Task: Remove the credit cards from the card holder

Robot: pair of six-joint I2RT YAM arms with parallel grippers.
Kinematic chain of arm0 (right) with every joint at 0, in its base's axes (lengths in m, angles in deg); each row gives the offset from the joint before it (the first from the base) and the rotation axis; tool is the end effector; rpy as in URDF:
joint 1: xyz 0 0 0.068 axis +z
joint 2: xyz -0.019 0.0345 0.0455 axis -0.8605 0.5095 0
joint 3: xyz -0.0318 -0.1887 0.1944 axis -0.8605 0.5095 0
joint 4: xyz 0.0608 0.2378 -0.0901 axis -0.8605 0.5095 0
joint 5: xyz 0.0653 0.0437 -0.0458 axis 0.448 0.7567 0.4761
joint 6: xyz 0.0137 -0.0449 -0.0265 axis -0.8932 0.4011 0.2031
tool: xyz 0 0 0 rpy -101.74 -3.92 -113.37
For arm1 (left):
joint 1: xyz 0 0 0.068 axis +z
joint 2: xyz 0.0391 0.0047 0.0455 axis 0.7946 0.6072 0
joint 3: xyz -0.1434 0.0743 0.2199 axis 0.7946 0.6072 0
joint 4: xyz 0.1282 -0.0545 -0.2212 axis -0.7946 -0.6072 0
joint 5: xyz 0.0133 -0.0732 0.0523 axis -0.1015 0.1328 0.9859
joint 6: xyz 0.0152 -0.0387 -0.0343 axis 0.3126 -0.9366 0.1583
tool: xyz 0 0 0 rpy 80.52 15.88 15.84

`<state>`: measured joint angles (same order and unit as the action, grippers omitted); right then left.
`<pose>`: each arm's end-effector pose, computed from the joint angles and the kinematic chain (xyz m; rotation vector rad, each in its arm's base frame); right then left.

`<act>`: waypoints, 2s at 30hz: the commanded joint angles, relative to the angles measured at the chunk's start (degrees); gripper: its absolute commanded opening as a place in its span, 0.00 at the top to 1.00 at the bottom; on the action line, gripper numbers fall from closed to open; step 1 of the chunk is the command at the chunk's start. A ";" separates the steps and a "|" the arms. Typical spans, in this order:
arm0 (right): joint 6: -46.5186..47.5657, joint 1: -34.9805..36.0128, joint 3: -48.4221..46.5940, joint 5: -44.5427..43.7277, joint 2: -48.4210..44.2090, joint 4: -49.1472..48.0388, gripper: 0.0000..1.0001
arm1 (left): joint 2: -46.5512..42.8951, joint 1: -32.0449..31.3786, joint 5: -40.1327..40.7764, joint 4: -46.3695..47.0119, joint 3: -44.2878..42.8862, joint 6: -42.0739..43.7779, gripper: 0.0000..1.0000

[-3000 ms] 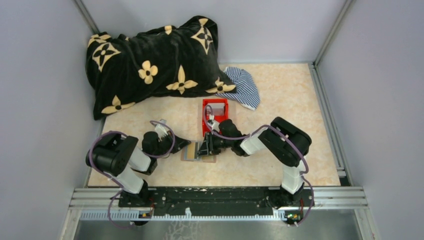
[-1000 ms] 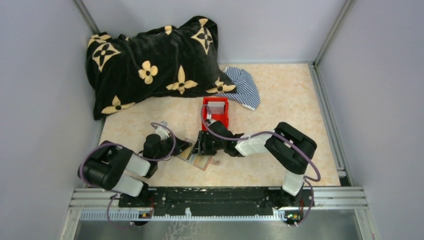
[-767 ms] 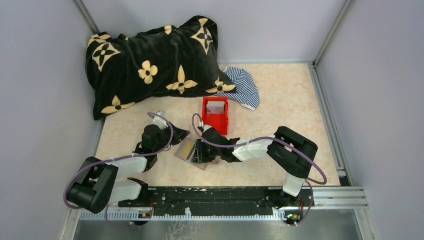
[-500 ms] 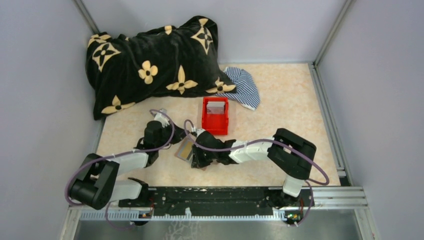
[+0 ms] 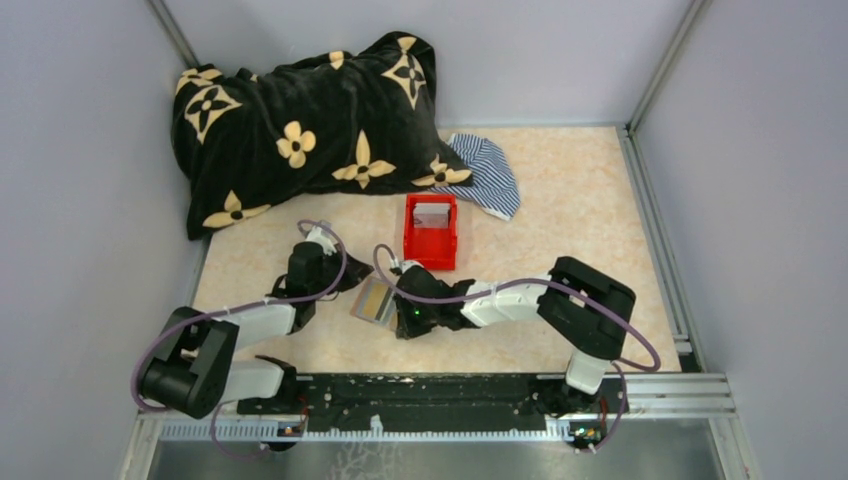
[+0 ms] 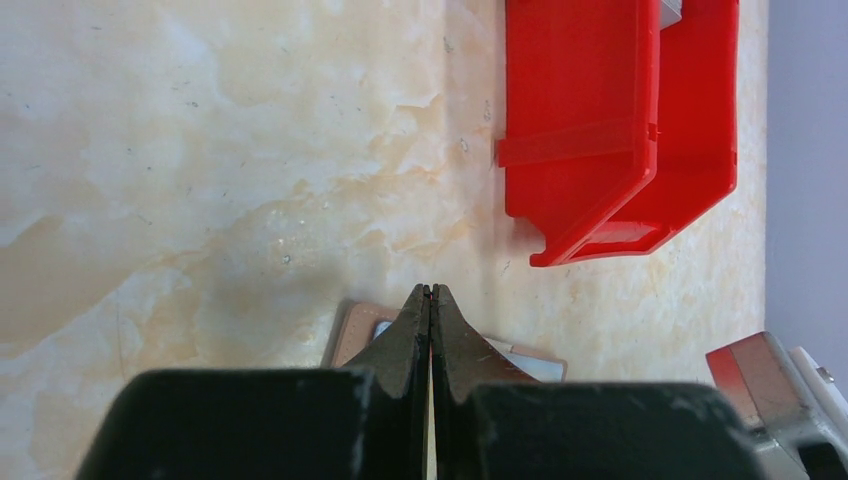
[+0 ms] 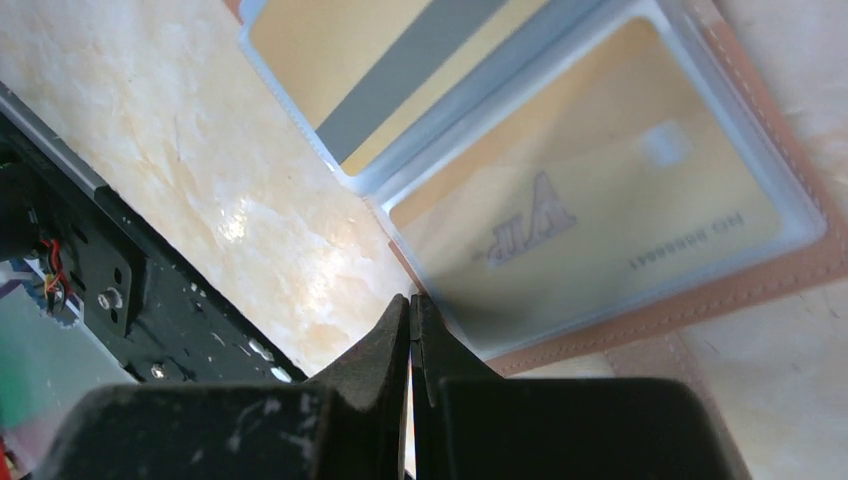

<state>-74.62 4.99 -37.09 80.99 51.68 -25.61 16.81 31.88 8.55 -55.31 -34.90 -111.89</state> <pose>0.1432 0.3048 0.1431 -0.5633 2.6058 0.8234 0.2075 -0.0853 0.1431 -0.2665 2.1381 -0.8328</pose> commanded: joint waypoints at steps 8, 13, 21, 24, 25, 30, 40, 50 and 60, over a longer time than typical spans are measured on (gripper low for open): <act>-1.37 -7.22 7.65 -2.50 -6.28 2.10 0.99 | 1.62 1.22 -2.27 -0.09 -1.19 0.87 0.98; 0.68 -9.76 7.04 -1.93 -7.32 2.14 0.99 | 2.14 1.26 -4.87 0.56 0.95 -0.92 0.98; 3.82 -9.58 2.75 0.57 -9.19 0.58 0.97 | -1.67 0.69 -16.01 7.43 7.44 -10.75 0.98; 4.45 -9.60 1.59 0.61 -8.96 -0.63 0.97 | -3.56 -0.21 -18.25 7.01 8.40 -13.39 0.98; 4.51 -9.68 1.41 0.94 -8.82 -1.23 0.97 | -3.87 -0.34 -18.33 6.20 8.70 -13.42 0.98; 4.93 -9.77 -0.81 3.12 -6.43 -3.90 0.97 | -5.71 -0.31 -17.14 4.74 10.78 -13.27 0.98; 2.13 -10.80 2.03 12.42 -0.08 -15.23 0.71 | -6.32 -0.29 -16.79 1.10 12.26 -11.88 0.98; 2.39 -10.81 3.26 12.74 1.32 -17.54 0.67 | -8.59 -0.31 -13.43 -3.59 14.42 -9.78 0.99; 3.06 -10.84 5.34 13.28 1.93 -17.33 0.66 | -8.93 -0.24 -12.72 -3.52 15.55 -9.37 0.99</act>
<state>-72.26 -5.57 -32.52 93.05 52.59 -41.02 7.39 31.75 -6.38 -54.99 -20.96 -123.47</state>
